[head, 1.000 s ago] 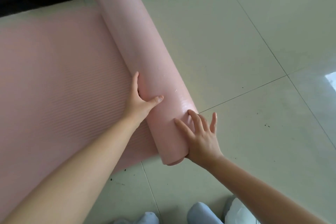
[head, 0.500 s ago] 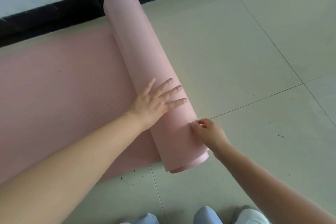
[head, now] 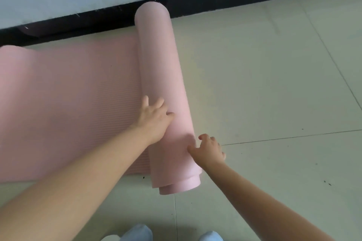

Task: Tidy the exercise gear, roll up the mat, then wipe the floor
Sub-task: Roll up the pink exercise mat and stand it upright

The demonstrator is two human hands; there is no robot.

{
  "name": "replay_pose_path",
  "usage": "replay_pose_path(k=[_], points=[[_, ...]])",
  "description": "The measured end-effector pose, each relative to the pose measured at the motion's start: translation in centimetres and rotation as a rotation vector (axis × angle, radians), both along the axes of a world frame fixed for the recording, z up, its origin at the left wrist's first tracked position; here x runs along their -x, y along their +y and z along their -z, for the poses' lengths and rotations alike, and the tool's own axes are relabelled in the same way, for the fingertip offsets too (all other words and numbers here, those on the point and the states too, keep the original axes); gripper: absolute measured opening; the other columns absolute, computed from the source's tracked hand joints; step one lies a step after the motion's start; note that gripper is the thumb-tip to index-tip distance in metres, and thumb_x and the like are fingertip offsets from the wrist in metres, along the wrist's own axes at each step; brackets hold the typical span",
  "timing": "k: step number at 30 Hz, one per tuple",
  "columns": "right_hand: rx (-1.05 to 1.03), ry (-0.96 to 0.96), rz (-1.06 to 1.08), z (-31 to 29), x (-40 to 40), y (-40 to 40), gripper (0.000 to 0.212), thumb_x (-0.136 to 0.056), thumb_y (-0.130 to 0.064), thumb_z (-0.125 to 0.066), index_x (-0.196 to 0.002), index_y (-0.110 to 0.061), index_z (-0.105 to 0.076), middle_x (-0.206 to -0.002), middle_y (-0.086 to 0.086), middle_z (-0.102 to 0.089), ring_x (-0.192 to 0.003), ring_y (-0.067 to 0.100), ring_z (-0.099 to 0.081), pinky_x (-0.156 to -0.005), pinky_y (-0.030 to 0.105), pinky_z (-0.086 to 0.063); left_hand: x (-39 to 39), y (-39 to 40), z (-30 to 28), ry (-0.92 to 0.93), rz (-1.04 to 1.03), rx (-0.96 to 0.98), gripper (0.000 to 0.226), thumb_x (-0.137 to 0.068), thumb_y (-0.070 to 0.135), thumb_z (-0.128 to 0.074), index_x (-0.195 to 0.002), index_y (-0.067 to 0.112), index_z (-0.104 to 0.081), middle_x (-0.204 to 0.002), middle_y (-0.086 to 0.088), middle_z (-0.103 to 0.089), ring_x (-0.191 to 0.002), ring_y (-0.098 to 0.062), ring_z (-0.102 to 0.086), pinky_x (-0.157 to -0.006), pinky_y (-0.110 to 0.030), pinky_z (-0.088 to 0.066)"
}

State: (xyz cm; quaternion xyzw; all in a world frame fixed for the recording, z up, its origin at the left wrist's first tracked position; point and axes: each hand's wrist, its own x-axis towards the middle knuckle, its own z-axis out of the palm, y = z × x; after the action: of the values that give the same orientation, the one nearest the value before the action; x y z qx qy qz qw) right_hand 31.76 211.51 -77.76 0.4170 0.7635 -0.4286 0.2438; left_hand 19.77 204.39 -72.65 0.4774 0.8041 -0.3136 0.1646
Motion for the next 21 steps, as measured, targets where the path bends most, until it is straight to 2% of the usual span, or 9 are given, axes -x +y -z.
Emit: replay_pose_path(k=[2,5,8,11,13,15,16,18,21], points=[[-0.04,-0.055,-0.127,-0.1,0.5,-0.8,0.037,-0.095,-0.025,-0.034,-0.123,-0.008,-0.051,-0.129,0.008,-0.045,-0.124,0.025,-0.039,-0.106,0.039,-0.028,0.2,-0.2,-0.3,0.009,0.037,0.006,0.04,-0.096,0.007,-0.032,-0.133,0.013,-0.047,-0.144,-0.012,-0.03,-0.14,-0.025,-0.018,-0.109,-0.049,-0.021],[-0.012,-0.048,-0.213,-0.6,1.4,-1.4,0.03,-0.095,-0.018,-0.03,-0.104,-0.004,-0.055,-0.116,0.011,-0.051,-0.114,0.028,-0.044,-0.101,0.039,-0.031,1.0,-0.9,-0.9,-0.021,0.1,0.104,0.042,-0.101,0.009,-0.025,-0.138,0.011,-0.043,-0.159,-0.003,-0.008,-0.148,-0.022,0.002,-0.116,-0.05,-0.009],[0.092,-0.04,-0.199,-1.4,1.7,-0.4,0.027,-0.092,-0.012,-0.032,-0.066,-0.011,-0.036,-0.077,0.003,-0.045,-0.088,0.027,-0.043,-0.078,0.032,-0.032,1.8,-1.3,-1.1,-0.019,0.111,0.176,0.046,-0.098,0.004,-0.029,-0.144,0.014,-0.033,-0.156,-0.002,-0.023,-0.148,-0.018,-0.003,-0.119,-0.043,-0.008],[0.059,-0.047,-0.18,-2.6,1.3,0.8,0.03,-0.091,-0.01,-0.034,-0.061,-0.013,-0.027,-0.066,0.001,-0.033,-0.064,0.02,-0.036,-0.058,0.025,-0.028,2.0,-1.5,-0.6,-0.02,0.078,0.141,0.06,-0.093,0.004,-0.039,-0.147,0.023,-0.021,-0.142,-0.004,-0.044,-0.141,-0.02,-0.02,-0.118,-0.045,-0.009],[0.022,-0.049,-0.196,-3.1,1.4,1.0,0.022,-0.091,-0.01,-0.035,-0.07,-0.007,-0.039,-0.073,0.007,-0.043,-0.063,0.019,-0.037,-0.057,0.024,-0.029,2.3,-1.3,0.0,0.016,0.091,0.143,0.064,-0.094,0.009,-0.04,-0.15,0.027,-0.014,-0.139,-0.006,-0.046,-0.137,-0.021,-0.024,-0.117,-0.046,-0.01],[0.026,-0.049,-0.215,-3.2,2.3,0.1,0.024,-0.094,-0.013,-0.036,-0.105,0.0,-0.053,-0.107,0.018,-0.056,-0.088,0.026,-0.05,-0.074,0.029,-0.04,3.1,-1.7,0.3,0.038,0.117,0.113,0.052,-0.095,0.01,-0.038,-0.145,0.024,-0.031,-0.138,-0.009,-0.046,-0.136,-0.024,-0.025,-0.117,-0.051,-0.01],[0.033,-0.055,-0.223,-3.1,2.9,-0.6,0.032,-0.095,-0.015,-0.037,-0.121,0.0,-0.049,-0.124,0.017,-0.053,-0.105,0.029,-0.052,-0.086,0.032,-0.043,3.7,-2.2,0.4,0.042,0.137,0.074,0.045,-0.095,0.009,-0.038,-0.139,0.02,-0.043,-0.136,-0.01,-0.045,-0.135,-0.026,-0.026,-0.116,-0.054,-0.01],[0.071,-0.077,-0.24,-2.9,4.0,-2.6,0.041,-0.096,-0.02,-0.039,-0.134,-0.003,-0.041,-0.139,0.013,-0.044,-0.124,0.028,-0.046,-0.1,0.032,-0.039,5.2,-3.6,0.7,0.021,0.2,-0.022,0.04,-0.094,0.005,-0.037,-0.13,0.015,-0.052,-0.138,-0.01,-0.04,-0.137,-0.026,-0.024,-0.116,-0.056,-0.009],[0.114,-0.104,-0.258,-2.6,5.8,-5.4,0.046,-0.095,-0.022,-0.043,-0.139,-0.01,-0.037,-0.143,0.007,-0.039,-0.126,0.024,-0.043,-0.092,0.027,-0.036,7.3,-6.0,1.6,-0.075,0.251,-0.087,0.045,-0.096,0.002,-0.03,-0.137,0.015,-0.041,-0.152,-0.003,-0.027,-0.147,-0.02,-0.007,-0.118,-0.049,-0.003]])
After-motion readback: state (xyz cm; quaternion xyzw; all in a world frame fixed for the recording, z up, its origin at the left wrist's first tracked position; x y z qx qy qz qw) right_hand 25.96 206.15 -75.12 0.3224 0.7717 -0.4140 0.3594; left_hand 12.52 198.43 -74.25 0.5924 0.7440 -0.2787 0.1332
